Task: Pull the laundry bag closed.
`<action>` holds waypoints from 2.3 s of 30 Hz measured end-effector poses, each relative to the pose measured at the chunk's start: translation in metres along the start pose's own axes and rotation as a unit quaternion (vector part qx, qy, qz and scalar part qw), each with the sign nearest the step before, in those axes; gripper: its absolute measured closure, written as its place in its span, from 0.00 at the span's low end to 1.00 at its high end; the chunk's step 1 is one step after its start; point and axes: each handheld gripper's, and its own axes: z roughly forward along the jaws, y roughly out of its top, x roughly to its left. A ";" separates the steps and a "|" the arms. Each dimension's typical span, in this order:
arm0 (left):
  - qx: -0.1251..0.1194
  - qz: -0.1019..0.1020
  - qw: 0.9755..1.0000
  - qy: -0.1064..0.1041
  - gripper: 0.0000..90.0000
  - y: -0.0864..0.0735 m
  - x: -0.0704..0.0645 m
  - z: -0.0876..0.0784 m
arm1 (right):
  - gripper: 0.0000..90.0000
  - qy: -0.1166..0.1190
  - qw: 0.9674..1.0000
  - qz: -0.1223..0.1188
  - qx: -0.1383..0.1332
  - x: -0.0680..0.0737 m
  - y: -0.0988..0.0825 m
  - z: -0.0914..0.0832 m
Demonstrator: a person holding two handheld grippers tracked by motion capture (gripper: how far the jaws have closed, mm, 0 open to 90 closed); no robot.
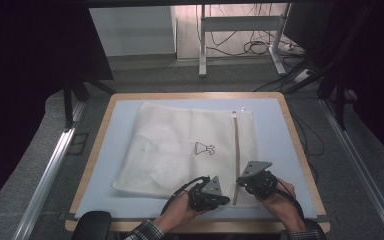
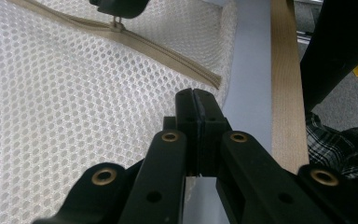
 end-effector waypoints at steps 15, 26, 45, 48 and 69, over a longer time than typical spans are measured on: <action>0.002 0.003 1.000 0.001 1.00 0.000 0.000 0.000 | 0.96 -0.018 1.000 0.011 -0.007 -0.012 0.001 0.006; -0.001 -0.003 1.000 -0.002 1.00 0.000 0.000 0.000 | 0.96 -0.032 0.999 0.007 -0.003 -0.023 0.005 0.012; 0.003 0.000 1.000 -0.001 1.00 0.000 0.001 -0.001 | 0.95 -0.049 0.999 0.004 0.005 -0.040 0.012 0.025; -0.004 -0.007 1.000 -0.002 1.00 0.000 -0.001 0.000 | 0.95 -0.052 0.999 -0.002 0.008 -0.041 0.013 0.026; -0.006 -0.009 1.000 0.000 1.00 0.000 -0.002 0.001 | 0.96 -0.070 0.998 -0.004 0.007 -0.053 0.019 0.032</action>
